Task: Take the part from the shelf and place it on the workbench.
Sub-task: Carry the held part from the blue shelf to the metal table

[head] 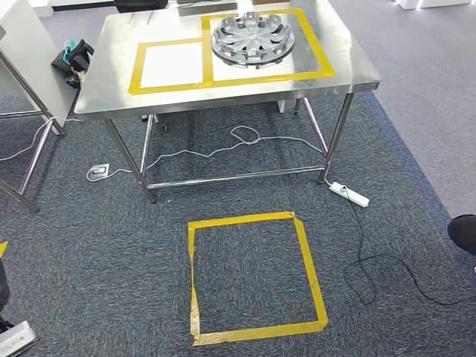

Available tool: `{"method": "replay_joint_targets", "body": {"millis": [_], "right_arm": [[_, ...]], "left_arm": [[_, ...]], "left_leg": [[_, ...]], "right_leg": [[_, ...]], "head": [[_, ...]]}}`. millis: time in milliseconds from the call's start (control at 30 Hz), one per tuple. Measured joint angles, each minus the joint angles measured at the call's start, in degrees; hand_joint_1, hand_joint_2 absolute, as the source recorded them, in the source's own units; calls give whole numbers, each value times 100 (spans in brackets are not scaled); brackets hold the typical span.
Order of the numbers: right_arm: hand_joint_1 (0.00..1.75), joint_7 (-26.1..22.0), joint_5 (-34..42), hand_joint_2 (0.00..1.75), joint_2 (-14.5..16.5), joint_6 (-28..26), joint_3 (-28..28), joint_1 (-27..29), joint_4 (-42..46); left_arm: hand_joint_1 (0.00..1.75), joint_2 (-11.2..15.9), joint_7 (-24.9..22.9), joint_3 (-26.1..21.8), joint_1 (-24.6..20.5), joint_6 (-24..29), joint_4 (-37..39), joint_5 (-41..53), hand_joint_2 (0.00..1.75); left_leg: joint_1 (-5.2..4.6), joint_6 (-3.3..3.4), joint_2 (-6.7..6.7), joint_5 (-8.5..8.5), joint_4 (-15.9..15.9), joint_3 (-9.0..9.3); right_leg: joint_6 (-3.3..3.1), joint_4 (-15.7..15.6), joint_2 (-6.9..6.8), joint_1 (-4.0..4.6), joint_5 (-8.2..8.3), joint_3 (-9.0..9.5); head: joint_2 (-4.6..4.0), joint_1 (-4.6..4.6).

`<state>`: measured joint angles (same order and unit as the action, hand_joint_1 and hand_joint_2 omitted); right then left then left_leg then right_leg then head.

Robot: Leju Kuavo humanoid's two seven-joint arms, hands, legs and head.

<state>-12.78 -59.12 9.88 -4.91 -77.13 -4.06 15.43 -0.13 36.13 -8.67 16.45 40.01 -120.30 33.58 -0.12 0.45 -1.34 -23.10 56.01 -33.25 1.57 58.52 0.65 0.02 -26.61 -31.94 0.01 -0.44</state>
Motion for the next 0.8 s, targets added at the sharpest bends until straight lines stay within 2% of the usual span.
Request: {"method": "replay_joint_targets", "body": {"millis": [33,100,433,500,633,700,733,767,800], "right_arm": [[0,-4,1,175,-1,4,8,0,-3],[0,-33,2,175,-7,11,22,1,-4],[0,-186,-72,175,-32,-207,128,39,-4],[0,-183,-93,175,-33,-257,133,46,-4],[0,-189,-127,175,-33,-324,152,59,-4],[0,-232,-127,175,-35,-319,160,67,-4],[0,-261,-127,175,-37,-312,164,66,-4],[0,-289,-127,175,-39,-303,168,60,-4],[0,-309,-127,175,-42,-296,172,51,-4]], "left_arm": [[175,7,-10,9,0,-1,0,0,175],[175,26,-43,44,-5,-2,0,10,175],[175,47,-76,183,-67,1,0,149,175],[175,34,-38,185,-62,2,-1,169,175],[175,-37,101,173,41,3,-58,130,175],[175,-75,186,160,92,4,-97,71,175],[175,-96,223,153,107,5,-107,46,175],[175,-117,249,148,117,6,-113,26,175],[175,-135,269,142,127,7,-117,10,175]], "left_leg": [[6,-62,0,2,-9,1],[11,-111,0,3,-14,0],[-12,-113,0,-2,-8,-8],[-24,-83,1,-17,12,-14],[-60,64,2,-74,6,-25],[-44,108,4,-49,-61,13],[-24,115,4,-28,-97,41],[-3,115,5,-12,-112,67],[16,110,6,1,-121,83]], "right_leg": [[-3,1,-1,3,1,-4],[-6,2,0,5,3,-7],[8,-20,1,-23,15,5],[26,-33,3,-37,22,9],[99,-55,2,-69,49,31],[151,-26,-5,-64,100,33],[176,46,-11,-57,72,11],[199,176,-14,-58,-40,-49],[221,422,-17,-62,-219,-163]], "head": [[0,1],[0,2],[0,3],[0,2],[1,-1],[1,1],[0,11],[0,27],[0,37]]}}
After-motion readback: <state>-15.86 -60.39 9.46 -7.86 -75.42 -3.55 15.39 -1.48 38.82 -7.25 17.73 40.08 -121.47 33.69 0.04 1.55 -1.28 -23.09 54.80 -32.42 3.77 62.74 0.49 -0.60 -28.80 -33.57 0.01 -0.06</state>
